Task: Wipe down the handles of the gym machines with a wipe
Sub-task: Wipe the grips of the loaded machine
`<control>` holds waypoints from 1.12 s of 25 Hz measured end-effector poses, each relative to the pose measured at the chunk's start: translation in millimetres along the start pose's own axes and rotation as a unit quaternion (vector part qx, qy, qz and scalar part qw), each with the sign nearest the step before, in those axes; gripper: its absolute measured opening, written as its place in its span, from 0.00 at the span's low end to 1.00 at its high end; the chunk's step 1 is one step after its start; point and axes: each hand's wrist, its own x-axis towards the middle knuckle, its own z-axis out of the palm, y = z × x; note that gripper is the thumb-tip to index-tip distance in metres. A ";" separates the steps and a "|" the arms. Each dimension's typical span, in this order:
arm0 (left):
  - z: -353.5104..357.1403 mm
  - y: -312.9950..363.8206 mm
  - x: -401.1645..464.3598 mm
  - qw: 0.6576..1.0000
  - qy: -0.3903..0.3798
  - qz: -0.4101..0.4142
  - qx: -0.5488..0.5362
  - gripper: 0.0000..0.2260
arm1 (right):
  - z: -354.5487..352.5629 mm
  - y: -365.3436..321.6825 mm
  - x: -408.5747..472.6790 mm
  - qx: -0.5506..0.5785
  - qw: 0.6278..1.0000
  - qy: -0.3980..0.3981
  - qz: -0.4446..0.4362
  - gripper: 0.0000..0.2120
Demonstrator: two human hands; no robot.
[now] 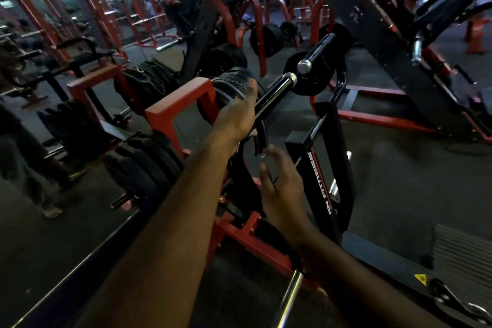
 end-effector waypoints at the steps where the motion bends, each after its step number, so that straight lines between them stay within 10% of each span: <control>1: -2.0 -3.2 -11.4 0.998 -0.004 -0.002 -0.066 0.43 | -0.3 -6.5 15.6 -0.011 0.998 0.027 -0.047 0.13; 6: 8.7 -51.3 -39.2 0.926 0.102 -0.033 -0.362 0.51 | 23.3 -34.8 97.7 -0.211 0.944 -0.082 -0.240 0.18; 9: 35.7 -53.4 -36.3 0.906 0.240 -0.073 -0.340 0.45 | 21.1 -30.1 121.2 -0.301 0.895 -0.130 -0.303 0.21; 17: 44.1 -61.2 -33.7 0.920 0.259 -0.088 -0.280 0.24 | -16.7 -30.1 211.8 -0.460 0.816 -0.242 -0.252 0.15; 22: 41.8 -60.9 -31.3 0.918 0.258 -0.090 -0.287 0.24 | 2.6 -28.5 163.4 -0.223 0.880 -0.267 -0.323 0.13; 25: 47.1 -63.5 -30.8 0.915 0.256 -0.129 -0.285 0.35 | -21.7 -6.8 193.6 -0.349 0.849 -0.191 -0.347 0.11; 28: 55.7 -96.6 -17.6 0.914 0.257 -0.152 -0.276 0.39 | -46.7 11.5 227.3 -0.365 0.897 -0.117 -0.222 0.18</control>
